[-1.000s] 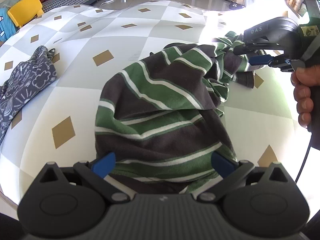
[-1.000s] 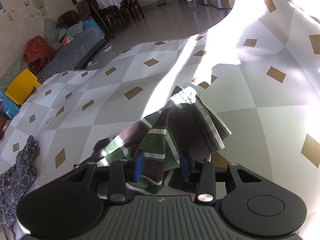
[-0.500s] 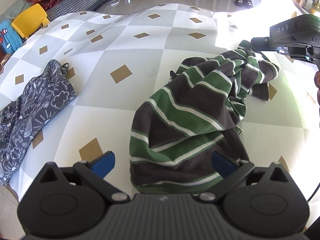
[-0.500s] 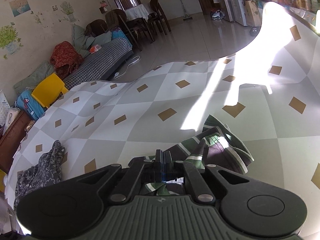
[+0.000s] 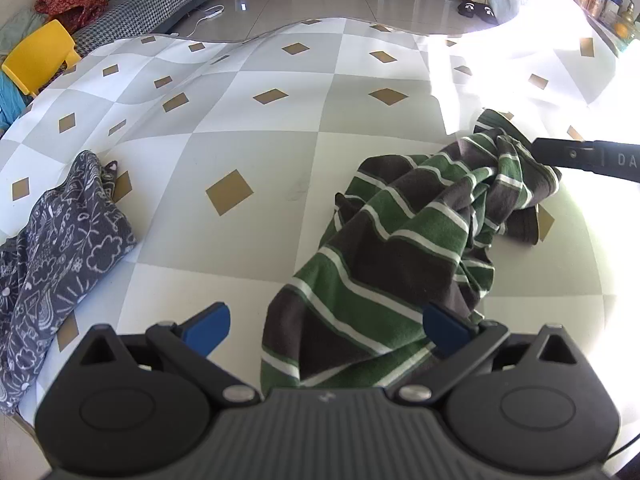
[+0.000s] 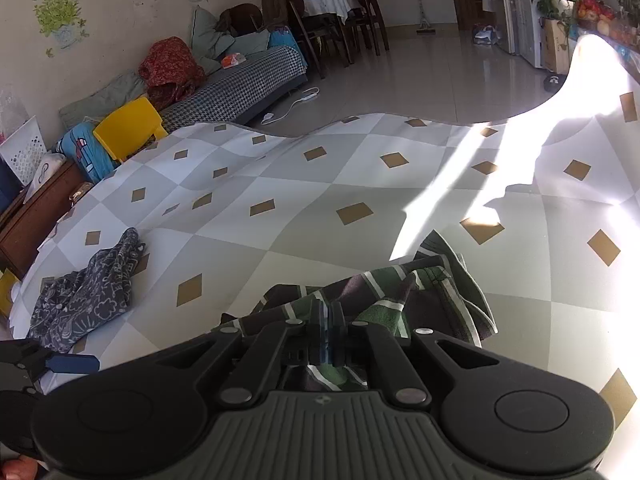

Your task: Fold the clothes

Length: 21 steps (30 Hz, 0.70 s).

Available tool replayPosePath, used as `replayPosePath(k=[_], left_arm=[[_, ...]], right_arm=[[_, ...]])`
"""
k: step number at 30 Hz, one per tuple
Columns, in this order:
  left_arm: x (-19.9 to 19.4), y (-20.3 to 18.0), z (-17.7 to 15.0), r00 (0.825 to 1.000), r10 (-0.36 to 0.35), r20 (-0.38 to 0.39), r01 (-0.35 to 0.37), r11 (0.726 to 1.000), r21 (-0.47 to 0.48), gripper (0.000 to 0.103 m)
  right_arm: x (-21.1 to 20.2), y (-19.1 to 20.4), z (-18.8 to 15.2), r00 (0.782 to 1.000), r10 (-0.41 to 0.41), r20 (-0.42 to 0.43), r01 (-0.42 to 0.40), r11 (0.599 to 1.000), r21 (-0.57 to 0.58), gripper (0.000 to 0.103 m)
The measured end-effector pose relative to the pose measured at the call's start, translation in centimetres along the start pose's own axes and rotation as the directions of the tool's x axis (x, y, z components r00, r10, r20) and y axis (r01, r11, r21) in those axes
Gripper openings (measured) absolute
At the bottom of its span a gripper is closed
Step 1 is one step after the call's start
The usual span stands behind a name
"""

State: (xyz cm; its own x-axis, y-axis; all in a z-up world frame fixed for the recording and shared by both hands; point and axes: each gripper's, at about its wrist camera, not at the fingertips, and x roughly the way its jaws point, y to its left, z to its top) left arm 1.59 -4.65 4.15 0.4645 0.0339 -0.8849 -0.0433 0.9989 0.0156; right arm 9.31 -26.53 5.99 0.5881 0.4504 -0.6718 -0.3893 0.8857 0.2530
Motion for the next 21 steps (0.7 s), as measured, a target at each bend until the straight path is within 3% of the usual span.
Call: replayPosePath(k=[3,8,21], left_arm=[[0.4,0.5,0.4,1.0,-0.005,0.01,0.005,1.0,-0.027,0.103],[1.0,1.0,0.5,0.999,-0.036,-0.002,0.036,0.998,-0.055,0.103],[3.1,0.3,0.2,0.997,-0.048,-0.058,0.046,0.998,-0.033,0.103]], right_arm=[[-0.3,-1.5,0.2,1.0,-0.021,0.002,0.021,0.999,0.047,0.023],[0.1,-4.0,0.3,1.0,-0.012,-0.018,0.016,0.98,0.201,0.036],[5.7,-2.8,-0.4,0.994,-0.015,-0.11,0.042,0.969,0.244,0.042]])
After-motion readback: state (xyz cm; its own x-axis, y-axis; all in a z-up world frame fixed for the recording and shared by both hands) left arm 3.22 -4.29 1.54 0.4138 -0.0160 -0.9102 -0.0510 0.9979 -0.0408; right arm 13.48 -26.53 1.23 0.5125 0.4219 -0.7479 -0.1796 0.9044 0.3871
